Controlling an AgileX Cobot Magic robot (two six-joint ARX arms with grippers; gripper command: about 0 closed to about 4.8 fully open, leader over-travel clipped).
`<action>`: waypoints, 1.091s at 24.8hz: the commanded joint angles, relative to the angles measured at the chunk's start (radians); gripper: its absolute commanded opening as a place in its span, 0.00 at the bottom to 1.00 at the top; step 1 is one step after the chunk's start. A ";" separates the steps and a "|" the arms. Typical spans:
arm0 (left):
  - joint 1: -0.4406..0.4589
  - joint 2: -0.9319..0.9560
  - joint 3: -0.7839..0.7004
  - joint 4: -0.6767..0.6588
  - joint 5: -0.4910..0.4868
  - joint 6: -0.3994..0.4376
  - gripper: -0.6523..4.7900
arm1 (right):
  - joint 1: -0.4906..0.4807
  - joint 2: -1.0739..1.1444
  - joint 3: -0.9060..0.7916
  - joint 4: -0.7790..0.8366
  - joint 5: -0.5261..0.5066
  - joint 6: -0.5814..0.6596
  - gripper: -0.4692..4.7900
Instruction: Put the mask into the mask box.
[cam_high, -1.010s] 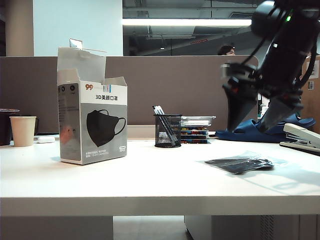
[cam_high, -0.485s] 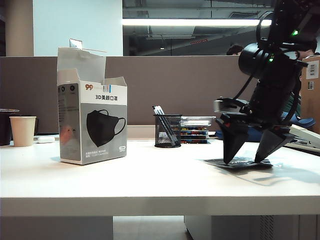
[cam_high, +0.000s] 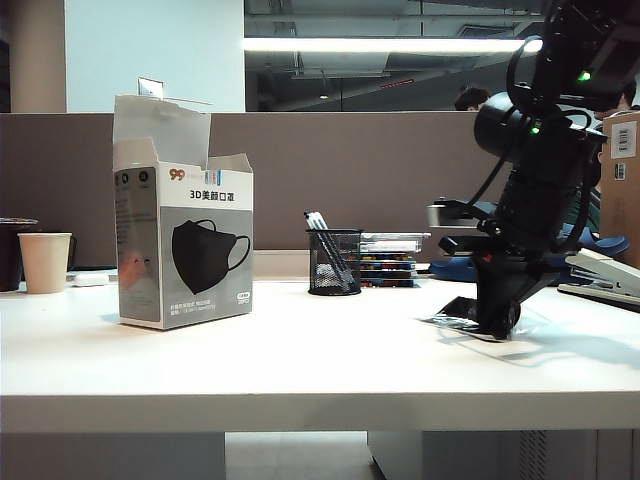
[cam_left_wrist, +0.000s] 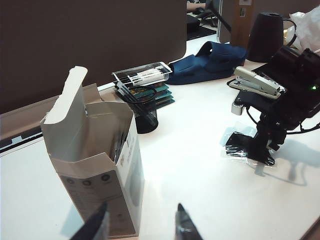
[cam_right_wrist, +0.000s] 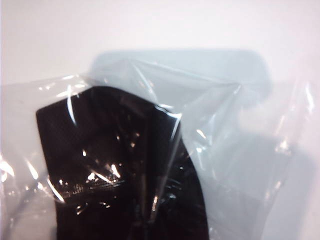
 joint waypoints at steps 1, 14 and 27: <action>0.000 -0.002 0.006 0.010 0.003 0.001 0.43 | 0.003 0.024 -0.020 -0.074 -0.004 0.005 0.10; 0.000 0.047 0.006 0.115 -0.135 0.026 0.76 | 0.003 -0.005 0.129 -0.070 -0.186 0.005 0.08; 0.000 0.423 0.006 0.507 -0.135 0.022 0.76 | 0.016 -0.047 0.359 -0.036 -0.521 0.023 0.08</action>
